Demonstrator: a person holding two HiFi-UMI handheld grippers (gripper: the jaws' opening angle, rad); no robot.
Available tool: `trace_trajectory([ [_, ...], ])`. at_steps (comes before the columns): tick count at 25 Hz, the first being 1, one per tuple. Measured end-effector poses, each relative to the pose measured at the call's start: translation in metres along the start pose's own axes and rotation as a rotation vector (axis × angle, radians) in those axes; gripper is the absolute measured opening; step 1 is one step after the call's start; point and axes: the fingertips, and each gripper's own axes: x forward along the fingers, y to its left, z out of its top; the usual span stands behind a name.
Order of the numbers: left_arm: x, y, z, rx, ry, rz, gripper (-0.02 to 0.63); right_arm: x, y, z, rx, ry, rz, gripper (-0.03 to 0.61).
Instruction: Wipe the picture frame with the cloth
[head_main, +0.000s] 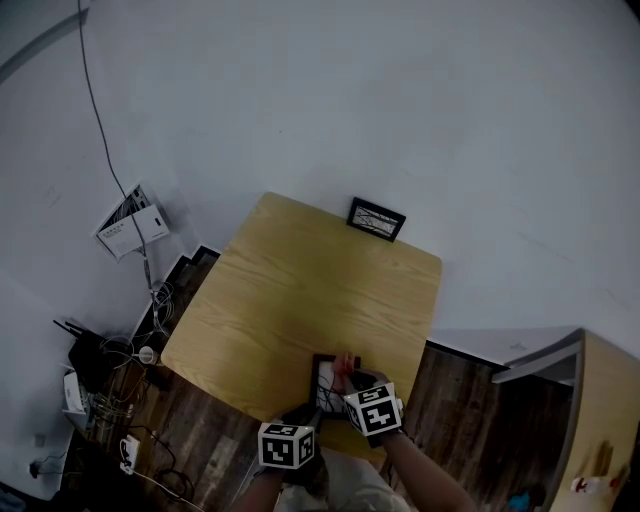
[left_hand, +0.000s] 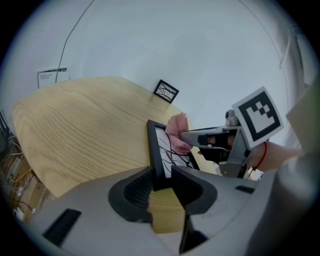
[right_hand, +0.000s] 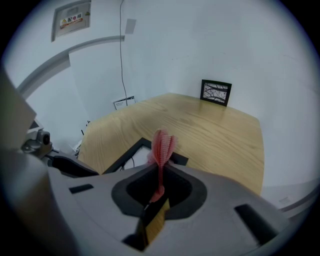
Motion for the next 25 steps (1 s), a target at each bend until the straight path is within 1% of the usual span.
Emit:
trace_trajectory([
  [7, 0.000, -0.001, 0.000, 0.002, 0.003, -0.005, 0.106, -0.005, -0.014, -0.004, -0.008, -0.005, -0.061, 0.017],
  [14, 0.000, -0.001, 0.000, 0.001, 0.001, -0.007, 0.106, -0.012, -0.013, -0.003, 0.001, -0.025, -0.074, 0.017],
  [18, -0.001, 0.000, 0.000, -0.002, -0.003, -0.009, 0.106, -0.027, 0.006, 0.004, 0.031, -0.063, -0.027, 0.017],
  [22, -0.001, 0.000, 0.000, -0.003, -0.001, -0.009, 0.106, -0.038, 0.032, 0.008, 0.038, -0.090, 0.050, 0.015],
  [25, -0.001, 0.000, 0.000, -0.004, -0.001, -0.009, 0.106, -0.040, 0.052, 0.006, 0.053, -0.088, 0.110, 0.016],
])
